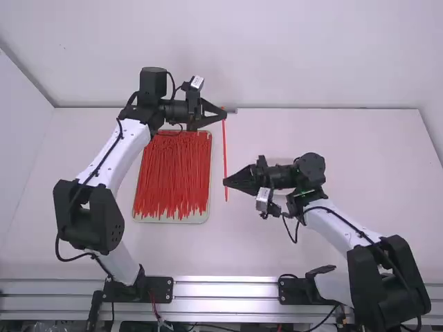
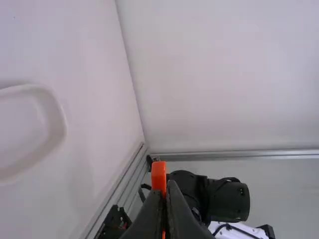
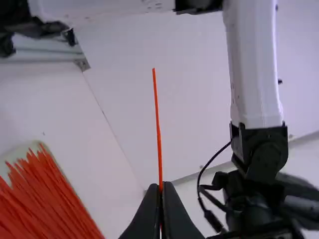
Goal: Fasten the cable tie
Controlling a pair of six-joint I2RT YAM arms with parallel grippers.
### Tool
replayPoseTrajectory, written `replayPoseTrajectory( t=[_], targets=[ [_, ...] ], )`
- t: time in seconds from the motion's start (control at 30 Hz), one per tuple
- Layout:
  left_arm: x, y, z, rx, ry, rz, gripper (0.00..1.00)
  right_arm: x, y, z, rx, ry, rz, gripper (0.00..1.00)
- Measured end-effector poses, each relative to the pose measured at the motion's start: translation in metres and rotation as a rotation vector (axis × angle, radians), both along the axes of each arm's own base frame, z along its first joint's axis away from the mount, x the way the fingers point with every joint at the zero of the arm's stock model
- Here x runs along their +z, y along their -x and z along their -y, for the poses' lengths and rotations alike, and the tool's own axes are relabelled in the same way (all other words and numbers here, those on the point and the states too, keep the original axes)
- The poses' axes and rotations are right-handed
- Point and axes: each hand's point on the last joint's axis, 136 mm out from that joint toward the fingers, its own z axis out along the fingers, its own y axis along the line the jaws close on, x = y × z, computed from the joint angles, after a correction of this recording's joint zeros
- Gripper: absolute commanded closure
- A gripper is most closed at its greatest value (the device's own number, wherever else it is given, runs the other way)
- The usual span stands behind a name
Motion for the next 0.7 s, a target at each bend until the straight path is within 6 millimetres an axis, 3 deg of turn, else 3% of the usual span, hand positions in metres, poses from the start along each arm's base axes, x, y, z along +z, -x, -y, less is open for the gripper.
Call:
replayPoseTrajectory(
  t=[0.2, 0.5, 0.7],
  targets=[
    [0.001, 0.001, 0.0, -0.01, -0.001, 0.031, 0.98, 0.01, -0.006, 0.0, -0.029, 0.0, -0.21, 1.0],
    [0.003, 0.007, 0.002, -0.05, 0.012, 0.07, 0.98, 0.008, 0.01, 0.009, 0.067, 0.053, -0.262, 1.0],
    [0.001, 0.009, 0.004, -0.062, 0.014, 0.075, 0.98, 0.021, 0.009, 0.009, 0.052, 0.036, -0.36, 1.0]
  ],
)
